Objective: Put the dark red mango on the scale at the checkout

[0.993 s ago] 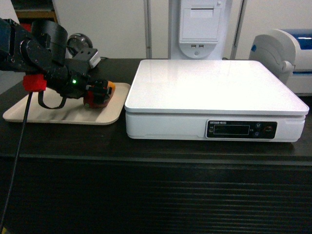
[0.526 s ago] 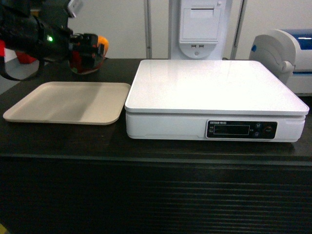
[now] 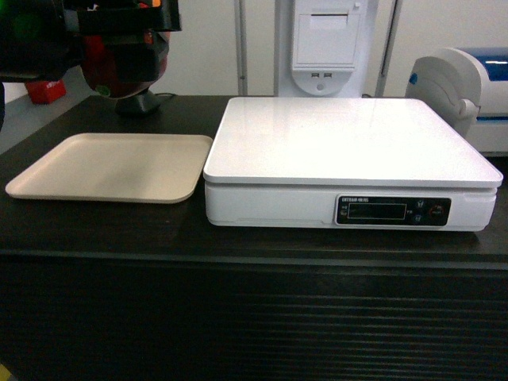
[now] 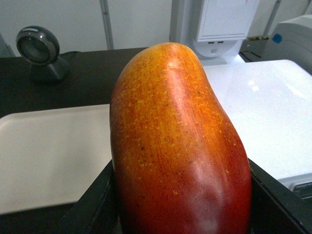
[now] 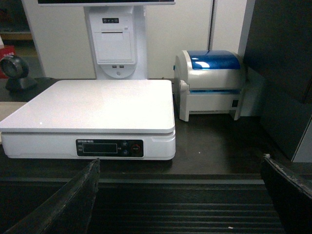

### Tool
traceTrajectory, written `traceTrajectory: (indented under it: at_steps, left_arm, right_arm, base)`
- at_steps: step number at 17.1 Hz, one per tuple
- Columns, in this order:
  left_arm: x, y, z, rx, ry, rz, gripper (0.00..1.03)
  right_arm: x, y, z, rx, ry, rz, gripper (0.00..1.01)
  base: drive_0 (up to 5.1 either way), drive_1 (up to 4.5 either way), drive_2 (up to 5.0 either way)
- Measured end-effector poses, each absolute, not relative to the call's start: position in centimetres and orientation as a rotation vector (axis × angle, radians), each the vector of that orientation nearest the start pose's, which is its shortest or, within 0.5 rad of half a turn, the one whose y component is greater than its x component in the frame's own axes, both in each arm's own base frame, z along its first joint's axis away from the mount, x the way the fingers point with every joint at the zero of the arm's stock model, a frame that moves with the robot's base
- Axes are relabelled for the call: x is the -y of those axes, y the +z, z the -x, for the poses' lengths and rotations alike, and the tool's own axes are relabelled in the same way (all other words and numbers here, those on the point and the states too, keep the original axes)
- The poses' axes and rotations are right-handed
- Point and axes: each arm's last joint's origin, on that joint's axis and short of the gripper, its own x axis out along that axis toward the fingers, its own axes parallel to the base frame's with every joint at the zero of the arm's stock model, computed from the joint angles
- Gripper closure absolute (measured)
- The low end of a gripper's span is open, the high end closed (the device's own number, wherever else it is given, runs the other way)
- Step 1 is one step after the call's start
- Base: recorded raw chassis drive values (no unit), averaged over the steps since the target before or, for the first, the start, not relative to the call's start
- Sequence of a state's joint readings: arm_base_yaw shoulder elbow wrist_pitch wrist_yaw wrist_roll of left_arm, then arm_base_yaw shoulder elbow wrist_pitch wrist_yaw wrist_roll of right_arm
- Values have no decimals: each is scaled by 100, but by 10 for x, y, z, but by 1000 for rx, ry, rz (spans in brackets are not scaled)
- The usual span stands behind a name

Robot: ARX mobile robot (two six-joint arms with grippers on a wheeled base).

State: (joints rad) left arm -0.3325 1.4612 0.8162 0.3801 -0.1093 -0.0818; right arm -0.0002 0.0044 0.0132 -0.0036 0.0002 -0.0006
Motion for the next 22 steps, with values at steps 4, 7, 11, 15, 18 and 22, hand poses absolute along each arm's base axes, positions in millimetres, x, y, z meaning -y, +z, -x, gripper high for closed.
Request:
traceTrajectory:
  at_steps: [4,7,11,15,18,22]
  left_arm:
    - [137,229,-297,-331,-245,109,42]
    - [169,236,-311,-343,-252,196,42]
    - [210,245,-334,-375,-278,256,42]
    - [255,219,-372,-467,-270,215,42]
    - [275,212,-392,-492,-271,189,42]
    - [302,196,-423,-547,-266,121,42]
  right_arm:
    - [0,167,-97,5,0,1,3]
    - [0,167,-97,5,0,1,3]
    - [0,167,-97,5,0,1,3]
    - [0,167,-97,5,0,1,3]
    - [0,167,-97,5,0,1,3]
    - [0,167,-97,5,0,1,3]
  base:
    - [0,0,0]
    - [0,0,0]
    - [0,0,0]
    - [0,0,0]
    - [0,0,0]
    - [0,0,0]
